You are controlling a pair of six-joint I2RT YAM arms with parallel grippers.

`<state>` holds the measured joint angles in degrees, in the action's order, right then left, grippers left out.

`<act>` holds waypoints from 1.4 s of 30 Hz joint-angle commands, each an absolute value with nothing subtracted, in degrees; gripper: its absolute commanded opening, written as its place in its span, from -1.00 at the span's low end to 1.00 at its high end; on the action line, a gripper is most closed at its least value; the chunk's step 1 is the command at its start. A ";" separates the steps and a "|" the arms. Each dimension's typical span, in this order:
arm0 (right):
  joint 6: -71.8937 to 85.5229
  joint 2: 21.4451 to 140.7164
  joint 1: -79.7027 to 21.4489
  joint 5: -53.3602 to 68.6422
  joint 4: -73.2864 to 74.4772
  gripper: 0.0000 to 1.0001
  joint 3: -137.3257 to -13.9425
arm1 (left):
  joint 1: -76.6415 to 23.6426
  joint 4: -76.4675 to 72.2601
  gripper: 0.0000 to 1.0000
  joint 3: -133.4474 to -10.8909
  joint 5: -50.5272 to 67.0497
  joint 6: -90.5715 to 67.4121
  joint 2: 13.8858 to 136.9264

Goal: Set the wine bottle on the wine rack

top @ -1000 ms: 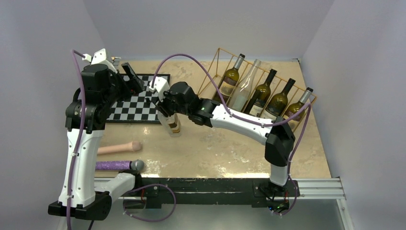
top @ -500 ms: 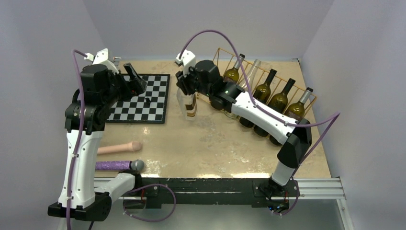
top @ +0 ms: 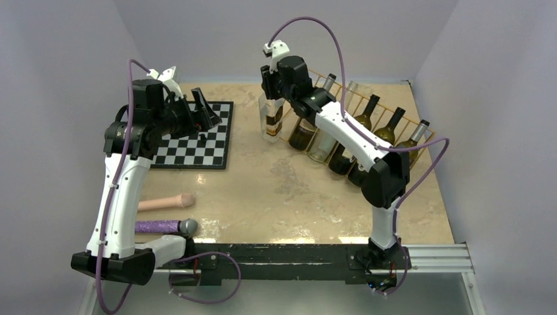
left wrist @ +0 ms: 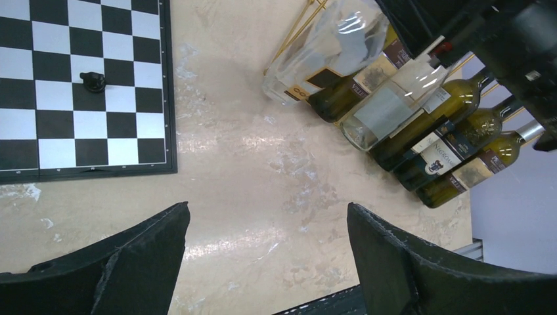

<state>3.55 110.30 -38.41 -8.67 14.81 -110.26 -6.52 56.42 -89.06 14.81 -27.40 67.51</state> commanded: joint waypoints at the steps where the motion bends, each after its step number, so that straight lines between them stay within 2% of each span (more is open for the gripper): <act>1: 7.49 110.54 -36.82 -9.90 8.83 -1.00 -117.61 | -6.59 56.34 0.86 -90.89 17.70 -26.63 67.58; 21: 9.97 112.00 -32.88 -9.40 8.06 -1.00 -115.40 | -6.59 57.31 0.86 -90.54 17.58 -26.28 67.97; 36: 17.15 113.88 -31.11 -0.31 10.21 -1.00 -112.53 | -6.59 57.63 0.85 -90.31 17.34 -26.32 67.99; 42: 18.66 115.63 -30.39 -0.16 12.53 -1.00 -113.37 | -6.59 57.79 0.85 -90.28 17.36 -26.15 67.88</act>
<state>13.30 115.20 -30.39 -3.75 16.38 -111.81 -6.52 58.04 -89.06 16.56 -27.24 68.03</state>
